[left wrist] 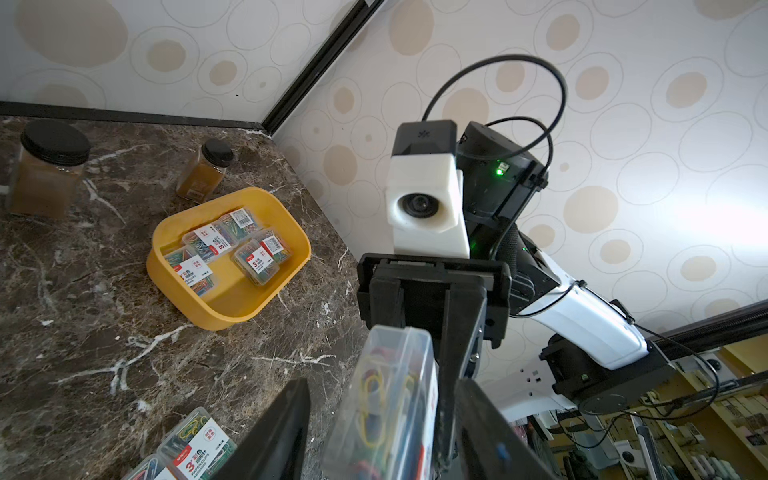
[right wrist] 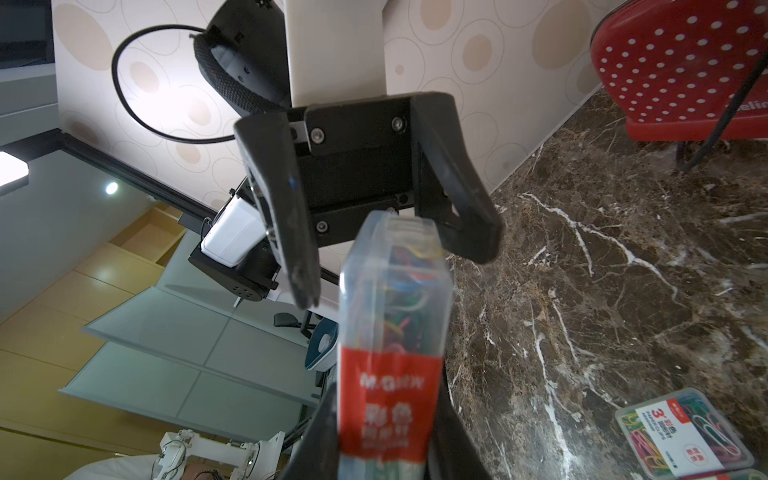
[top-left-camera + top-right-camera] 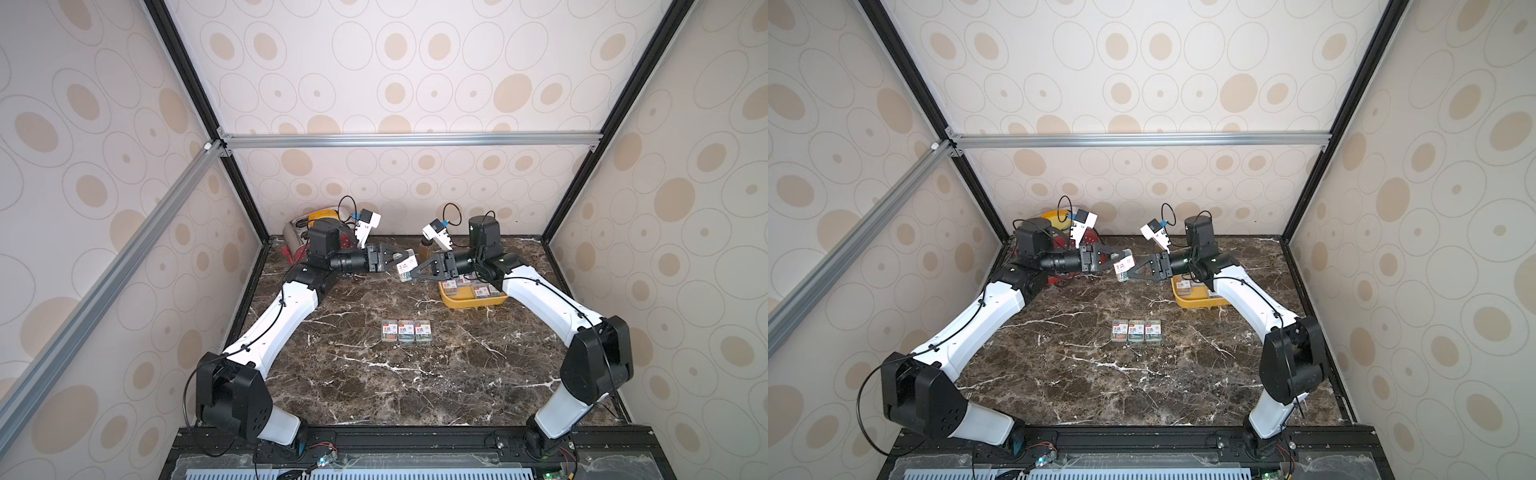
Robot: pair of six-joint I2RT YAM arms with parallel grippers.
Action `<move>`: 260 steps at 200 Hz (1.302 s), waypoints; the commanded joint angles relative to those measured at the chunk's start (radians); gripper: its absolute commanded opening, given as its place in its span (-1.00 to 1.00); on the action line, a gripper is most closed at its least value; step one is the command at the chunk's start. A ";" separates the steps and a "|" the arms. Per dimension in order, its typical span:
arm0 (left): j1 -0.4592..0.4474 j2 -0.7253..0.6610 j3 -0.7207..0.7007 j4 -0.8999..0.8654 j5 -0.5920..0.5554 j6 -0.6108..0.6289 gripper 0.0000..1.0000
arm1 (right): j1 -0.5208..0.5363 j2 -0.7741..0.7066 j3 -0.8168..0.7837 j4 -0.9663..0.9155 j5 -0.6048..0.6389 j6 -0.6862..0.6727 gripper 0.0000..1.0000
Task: Take the paper clips out of the storage box
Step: Pick up the boxed paper clips from the storage box, then place the boxed paper clips at the center of the board.
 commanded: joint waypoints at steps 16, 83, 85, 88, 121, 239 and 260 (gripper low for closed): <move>0.000 0.019 0.006 0.035 0.044 0.003 -0.16 | 0.004 0.007 -0.019 0.090 -0.028 0.058 -0.55; 0.001 0.020 0.026 -0.037 0.005 0.047 -0.58 | 0.003 0.010 0.011 -0.040 0.018 -0.026 0.03; 0.001 0.020 0.028 -0.047 0.000 0.051 -0.59 | 0.002 0.010 0.016 -0.057 0.021 -0.042 0.08; 0.001 0.021 0.030 -0.061 -0.007 0.058 -0.59 | 0.002 0.011 0.023 -0.084 0.025 -0.061 0.17; 0.001 0.031 0.020 -0.101 -0.064 0.054 -0.65 | -0.003 0.004 0.107 -0.367 0.139 -0.273 0.52; -0.037 0.080 0.010 -0.218 -0.239 0.010 -0.68 | 0.163 0.011 0.151 -0.642 0.901 -0.587 0.81; -0.051 0.090 0.003 -0.222 -0.252 0.005 -0.68 | 0.178 0.012 0.157 -0.637 0.934 -0.597 0.81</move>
